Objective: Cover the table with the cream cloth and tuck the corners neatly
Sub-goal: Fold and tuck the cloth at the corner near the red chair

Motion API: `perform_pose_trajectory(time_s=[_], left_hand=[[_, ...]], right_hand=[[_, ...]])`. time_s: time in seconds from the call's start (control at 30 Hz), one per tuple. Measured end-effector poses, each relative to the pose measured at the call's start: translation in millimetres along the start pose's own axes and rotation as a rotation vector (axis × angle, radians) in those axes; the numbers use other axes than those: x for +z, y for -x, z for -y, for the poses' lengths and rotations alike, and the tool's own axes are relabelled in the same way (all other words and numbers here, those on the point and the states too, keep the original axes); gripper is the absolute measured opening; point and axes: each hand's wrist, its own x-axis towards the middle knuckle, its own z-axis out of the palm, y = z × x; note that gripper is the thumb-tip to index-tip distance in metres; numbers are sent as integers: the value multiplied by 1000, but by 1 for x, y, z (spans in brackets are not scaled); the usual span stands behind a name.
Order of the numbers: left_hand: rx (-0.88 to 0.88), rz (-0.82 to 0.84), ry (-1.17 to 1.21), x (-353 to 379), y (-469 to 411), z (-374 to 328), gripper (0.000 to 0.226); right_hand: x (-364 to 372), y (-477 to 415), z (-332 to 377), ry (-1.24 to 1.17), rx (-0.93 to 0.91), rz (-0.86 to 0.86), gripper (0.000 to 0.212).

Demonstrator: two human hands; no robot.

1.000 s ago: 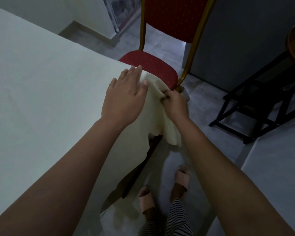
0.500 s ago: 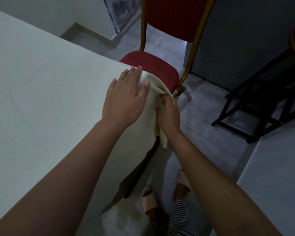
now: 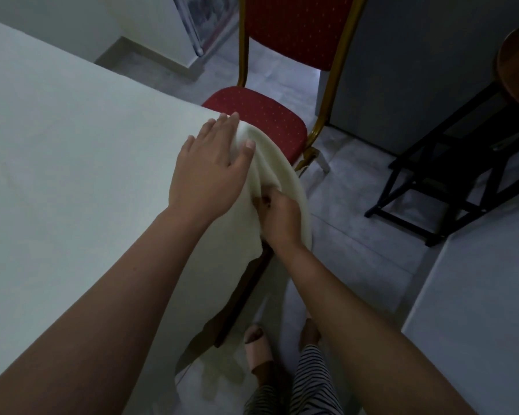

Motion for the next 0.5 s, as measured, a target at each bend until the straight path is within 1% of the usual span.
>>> perform_pose_trajectory(time_s=[0.07, 0.13, 0.17, 0.2, 0.23, 0.3, 0.33, 0.37, 0.4, 0.47, 0.5], left_hand=[[-4, 6, 2, 0, 1, -1, 55], [2, 7, 0, 0, 1, -2, 54], [4, 5, 0, 0, 1, -2, 54], [3, 4, 0, -1, 0, -1, 54], [-1, 6, -1, -1, 0, -1, 54], [-10, 11, -1, 0, 1, -1, 54], [-9, 10, -2, 0, 1, -1, 53], [-5, 6, -2, 0, 1, -1, 53], [-3, 3, -2, 0, 1, -1, 53], [-5, 3, -5, 0, 0, -1, 53], [-7, 3, -7, 0, 0, -1, 53]], right_hand=[[-6, 14, 3, 9, 17, 162, 18], [-20, 21, 7, -21, 51, 356, 17], [-27, 20, 8, 1, 53, 415, 19], [-33, 16, 8, 36, 41, 406, 23], [-38, 11, 9, 45, 40, 330, 25], [-45, -5, 8, -55, 113, 121, 22], [-46, -14, 8, -130, 155, 55, 18], [-44, -24, 7, -189, 172, 39, 16], [-40, -31, 8, -212, 164, 57, 21], [-30, -41, 9, -200, 131, 88, 39], [-26, -45, 9, -202, 126, 74, 47]])
